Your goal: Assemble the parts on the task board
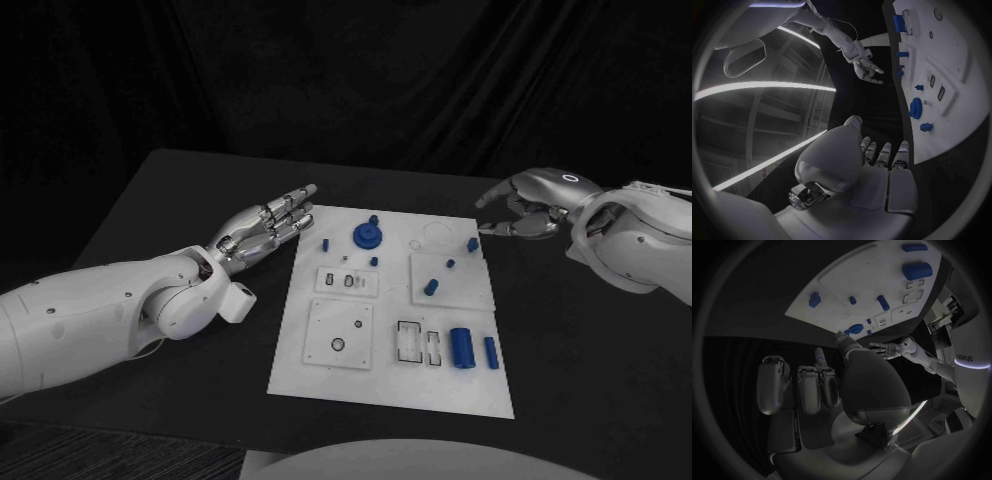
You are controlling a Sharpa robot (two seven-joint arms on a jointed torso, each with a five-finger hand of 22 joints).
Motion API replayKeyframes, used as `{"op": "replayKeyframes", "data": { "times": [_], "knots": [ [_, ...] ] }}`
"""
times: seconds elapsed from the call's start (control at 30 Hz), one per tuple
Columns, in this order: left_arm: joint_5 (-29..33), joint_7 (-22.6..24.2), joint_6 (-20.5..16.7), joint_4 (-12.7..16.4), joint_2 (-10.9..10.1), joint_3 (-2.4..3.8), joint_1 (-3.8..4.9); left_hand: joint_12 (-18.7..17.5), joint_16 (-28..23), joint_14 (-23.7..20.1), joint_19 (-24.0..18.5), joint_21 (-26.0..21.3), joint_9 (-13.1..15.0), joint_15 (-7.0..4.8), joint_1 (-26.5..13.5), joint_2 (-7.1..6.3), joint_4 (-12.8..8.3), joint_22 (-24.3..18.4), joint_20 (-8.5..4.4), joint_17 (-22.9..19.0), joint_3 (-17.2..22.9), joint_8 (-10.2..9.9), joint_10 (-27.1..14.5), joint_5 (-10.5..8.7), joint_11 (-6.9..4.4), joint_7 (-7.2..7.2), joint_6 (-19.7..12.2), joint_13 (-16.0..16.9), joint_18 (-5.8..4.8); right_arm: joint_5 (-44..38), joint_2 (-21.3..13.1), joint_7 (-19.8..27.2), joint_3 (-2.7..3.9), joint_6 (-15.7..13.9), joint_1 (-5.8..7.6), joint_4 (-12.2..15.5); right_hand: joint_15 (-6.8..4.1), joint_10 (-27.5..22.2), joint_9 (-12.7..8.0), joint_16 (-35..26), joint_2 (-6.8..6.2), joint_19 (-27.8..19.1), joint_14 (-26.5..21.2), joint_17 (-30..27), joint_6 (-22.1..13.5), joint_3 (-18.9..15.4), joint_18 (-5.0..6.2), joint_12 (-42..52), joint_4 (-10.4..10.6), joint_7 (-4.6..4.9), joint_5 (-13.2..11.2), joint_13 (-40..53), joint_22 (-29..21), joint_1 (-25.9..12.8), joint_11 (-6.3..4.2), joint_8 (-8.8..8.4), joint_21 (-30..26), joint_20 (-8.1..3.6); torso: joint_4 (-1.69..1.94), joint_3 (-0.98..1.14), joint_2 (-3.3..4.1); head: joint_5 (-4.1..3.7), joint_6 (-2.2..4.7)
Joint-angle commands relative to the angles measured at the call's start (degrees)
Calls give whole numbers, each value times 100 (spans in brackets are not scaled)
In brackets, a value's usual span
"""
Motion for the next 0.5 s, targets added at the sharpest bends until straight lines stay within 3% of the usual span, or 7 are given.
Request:
{"op": "replayKeyframes", "data": {
  "times": [0.03, 0.2, 0.33, 0.5],
  "knots": [
    [1, 92, -17, 16, 0, 4, -10, -20, -21, -13, -10, 21, 9, 41, 25, -41, -7, 9, 49, -8, 32, 16, -10, 29, 33, 34, 16, -10, 106, 66, -75, 120, -1, -371, -117, -17, -36, 605, -11, 15, -67, 75, 591, 1506, -35, -48, -47, 15, 24, -7, -44, 1508, 1162, -6, -39, -29, 29, -21, -15, -1, -2, -20, 28],
    [1, 100, -13, 5, 3, 3, -18, -20, -21, -13, -10, 21, 9, 41, 25, -41, -7, 9, 49, -8, 32, 16, -10, 29, 33, 34, 16, -10, 106, 68, -120, 155, -5, -409, -320, -170, -41, 605, -27, 15, -82, 67, 591, 1506, -72, -87, -42, 15, 76, -7, -110, 1508, 1155, -2, -42, -45, 9, -26, -6, -10, 0, -61, 89],
    [1, 106, -9, 0, 9, 3, -23, -20, -21, -13, -9, 22, 8, 42, 24, -44, -9, 10, 51, -8, 37, 15, -10, 31, 35, 34, 13, -10, 106, 69, -98, 158, -6, -412, -405, -271, -41, 605, -36, 15, -82, 60, 591, 1506, -96, -96, -39, 15, 91, -3, -131, 1508, 1151, 13, -41, -53, -6, -27, 0, -4, 7, -82, 118],
    [0, 113, -4, -1, 12, 3, -31, -20, -21, -13, -9, 22, 8, 42, 24, -44, -9, 10, 51, -8, 37, 15, -10, 31, 35, 34, 13, -10, 106, 69, -34, 169, -6, -397, -467, -375, -27, 605, -16, 15, -62, 62, 591, 1506, 22, -109, -41, 15, 131, 28, -85, 1508, 1152, 91, -19, 9, -3, -20, 14, -5, 0, -104, 74]
  ]
}}
